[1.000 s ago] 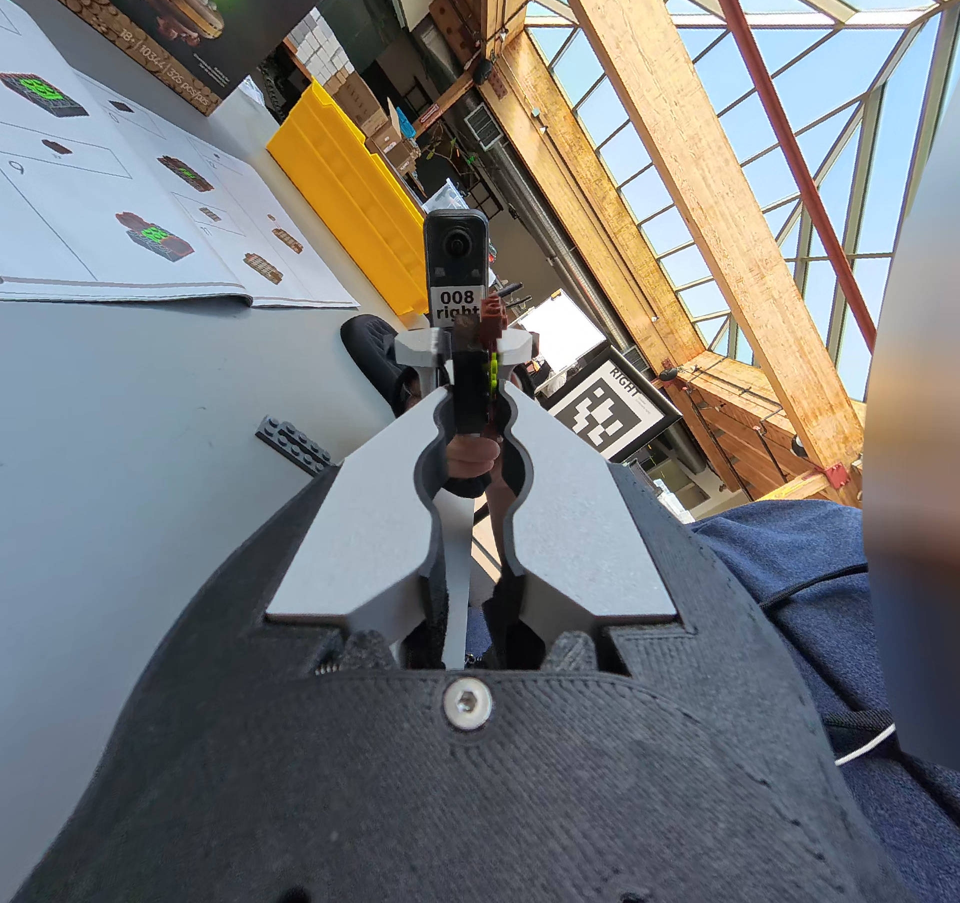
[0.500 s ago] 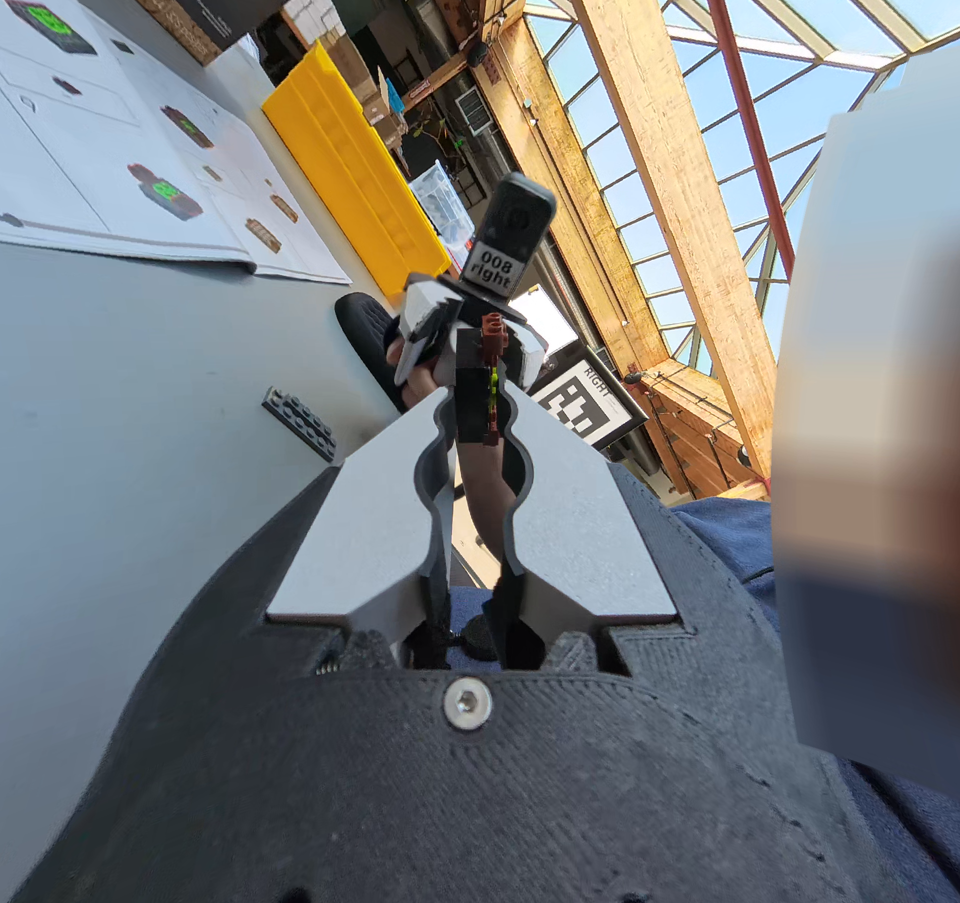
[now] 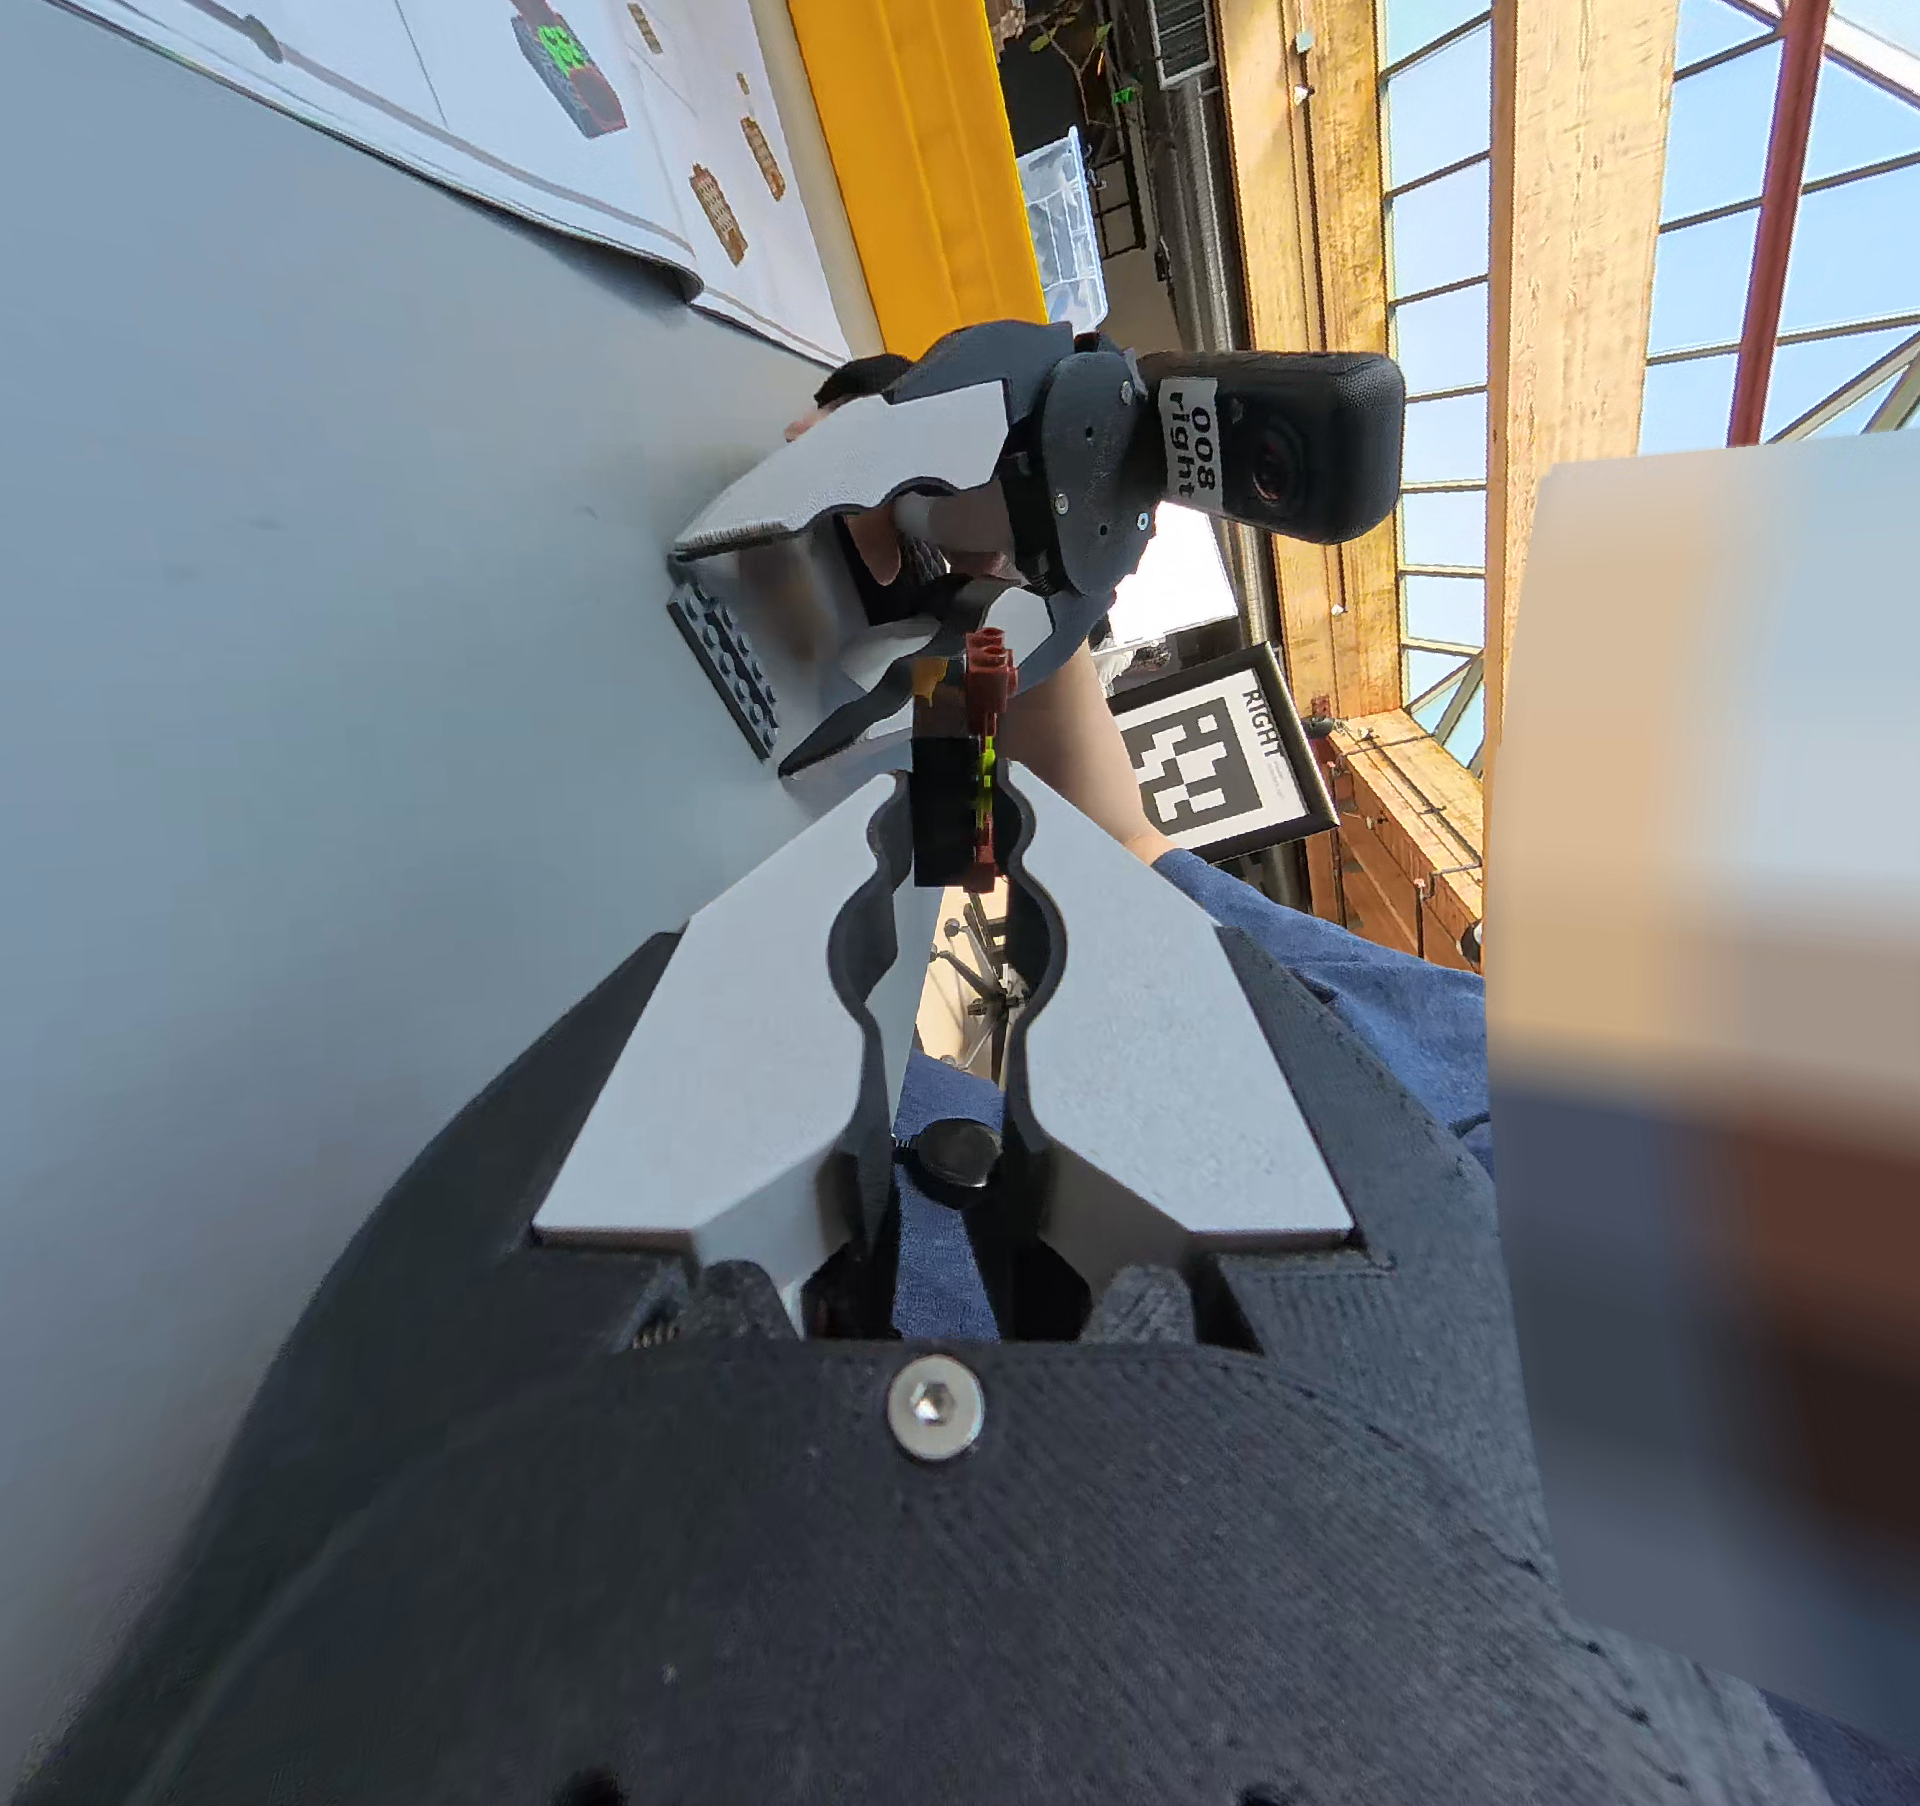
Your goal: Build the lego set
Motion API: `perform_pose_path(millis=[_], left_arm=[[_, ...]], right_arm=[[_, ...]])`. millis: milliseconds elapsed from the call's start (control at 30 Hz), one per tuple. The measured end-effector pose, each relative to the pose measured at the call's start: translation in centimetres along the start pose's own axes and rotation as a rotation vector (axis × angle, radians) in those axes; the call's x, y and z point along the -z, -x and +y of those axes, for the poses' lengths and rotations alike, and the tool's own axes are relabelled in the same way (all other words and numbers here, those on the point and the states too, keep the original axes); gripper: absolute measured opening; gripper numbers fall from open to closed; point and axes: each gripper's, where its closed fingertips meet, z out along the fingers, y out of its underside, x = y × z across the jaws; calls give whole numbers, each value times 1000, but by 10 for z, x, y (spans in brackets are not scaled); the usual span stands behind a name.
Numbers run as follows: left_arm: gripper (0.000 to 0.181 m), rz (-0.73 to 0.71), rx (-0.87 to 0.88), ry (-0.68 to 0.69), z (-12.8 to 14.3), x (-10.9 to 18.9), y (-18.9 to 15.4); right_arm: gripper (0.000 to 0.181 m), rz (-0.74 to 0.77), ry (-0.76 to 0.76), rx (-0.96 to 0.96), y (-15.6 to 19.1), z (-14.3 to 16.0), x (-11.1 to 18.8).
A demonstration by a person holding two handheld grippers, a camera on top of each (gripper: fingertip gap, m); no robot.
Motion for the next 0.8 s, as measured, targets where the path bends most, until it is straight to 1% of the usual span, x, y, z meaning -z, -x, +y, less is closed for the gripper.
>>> perform_pose_path(millis=[33, 133, 167, 233, 267, 300, 333, 367, 433, 667, 800], left_arm=[[12, -5, 10, -4, -1, 1, 1], [12, -33, 37, -13, -3, 3, 6], [12, -40, 49, -21, -4, 3, 8], [12, -50, 70, -42, -7, 5, 8], [12, -57, 74, -51, -9, 6, 8], [12, -63, 75, -56, -10, 6, 8], [12, -70, 73, -56, -10, 5, 7], [12, -72, 70, -53, -9, 4, 6], [12, -69, 61, -63, -11, 2, 4], [12, -12, 53, -85, -12, -3, -4], [12, 14, 44, -64, -8, -4, -7]], right_arm=[[49, -22, -5, -14, 2, 0, 0], [48, 7, -13, -25, -1, -4, 2], [48, 19, -54, -35, -1, -17, 7], [48, 22, -197, -39, 5, -60, 23], [47, 34, -216, -27, 7, -74, 29], [47, 65, -189, -3, 6, -79, 31], [47, 107, -150, 28, 2, -80, 31], [47, 118, -115, 45, 1, -80, 29], [47, 103, -65, 47, 2, -80, 23], [47, 146, 41, 130, -1, -79, 20], [47, 159, 77, 161, 1, -80, 22]])
